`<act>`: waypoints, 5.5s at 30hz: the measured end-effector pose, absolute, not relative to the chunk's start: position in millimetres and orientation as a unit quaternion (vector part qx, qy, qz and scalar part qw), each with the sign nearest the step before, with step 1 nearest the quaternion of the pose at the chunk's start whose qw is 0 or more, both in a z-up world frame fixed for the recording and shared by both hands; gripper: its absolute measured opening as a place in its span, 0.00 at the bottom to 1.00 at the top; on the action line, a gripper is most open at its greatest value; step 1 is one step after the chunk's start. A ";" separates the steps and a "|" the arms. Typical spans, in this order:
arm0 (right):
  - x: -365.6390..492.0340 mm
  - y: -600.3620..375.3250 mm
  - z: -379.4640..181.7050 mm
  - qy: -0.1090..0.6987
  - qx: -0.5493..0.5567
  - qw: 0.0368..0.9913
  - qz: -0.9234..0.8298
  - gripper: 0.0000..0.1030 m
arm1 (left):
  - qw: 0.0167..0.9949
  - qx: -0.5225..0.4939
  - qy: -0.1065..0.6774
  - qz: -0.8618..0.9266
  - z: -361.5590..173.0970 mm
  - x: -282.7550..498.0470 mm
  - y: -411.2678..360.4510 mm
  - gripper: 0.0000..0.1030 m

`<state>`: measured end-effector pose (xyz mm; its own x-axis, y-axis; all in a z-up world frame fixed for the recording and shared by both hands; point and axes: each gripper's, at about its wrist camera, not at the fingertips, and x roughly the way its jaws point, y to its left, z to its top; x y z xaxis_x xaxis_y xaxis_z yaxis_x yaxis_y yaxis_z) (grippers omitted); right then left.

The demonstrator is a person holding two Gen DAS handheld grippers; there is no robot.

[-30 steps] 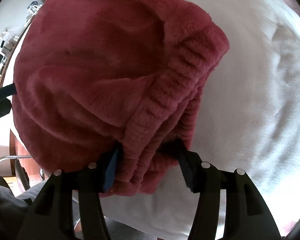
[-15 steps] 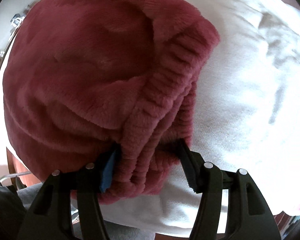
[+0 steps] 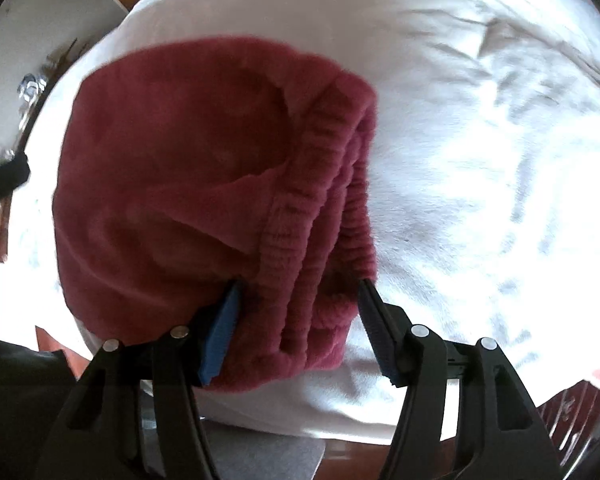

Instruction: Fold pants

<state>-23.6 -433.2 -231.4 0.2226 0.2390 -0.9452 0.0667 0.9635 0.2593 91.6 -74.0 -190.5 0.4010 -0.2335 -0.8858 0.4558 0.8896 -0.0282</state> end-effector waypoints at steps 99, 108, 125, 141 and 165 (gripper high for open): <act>315.9 -481.2 -224.7 0.505 0.260 0.808 0.157 0.50 | 0.809 -0.190 0.520 -0.196 -210.0 334.9 -61.7 0.45; 344.1 -449.3 -258.8 0.530 0.263 0.796 0.128 0.58 | 0.809 -0.168 0.535 -0.177 -246.5 358.2 -73.5 0.54; 329.0 -405.9 -224.1 0.516 0.198 0.829 0.082 0.66 | 0.844 -0.028 0.529 -0.090 -227.5 347.5 -99.6 0.79; 293.1 -332.3 -164.5 0.460 0.100 0.874 0.118 0.66 | 0.855 0.044 0.514 -0.059 -212.0 317.5 -114.3 0.79; 276.8 -334.0 -166.3 0.471 0.113 0.873 0.047 0.64 | 0.876 0.099 0.469 -0.048 -168.6 274.5 -132.5 0.83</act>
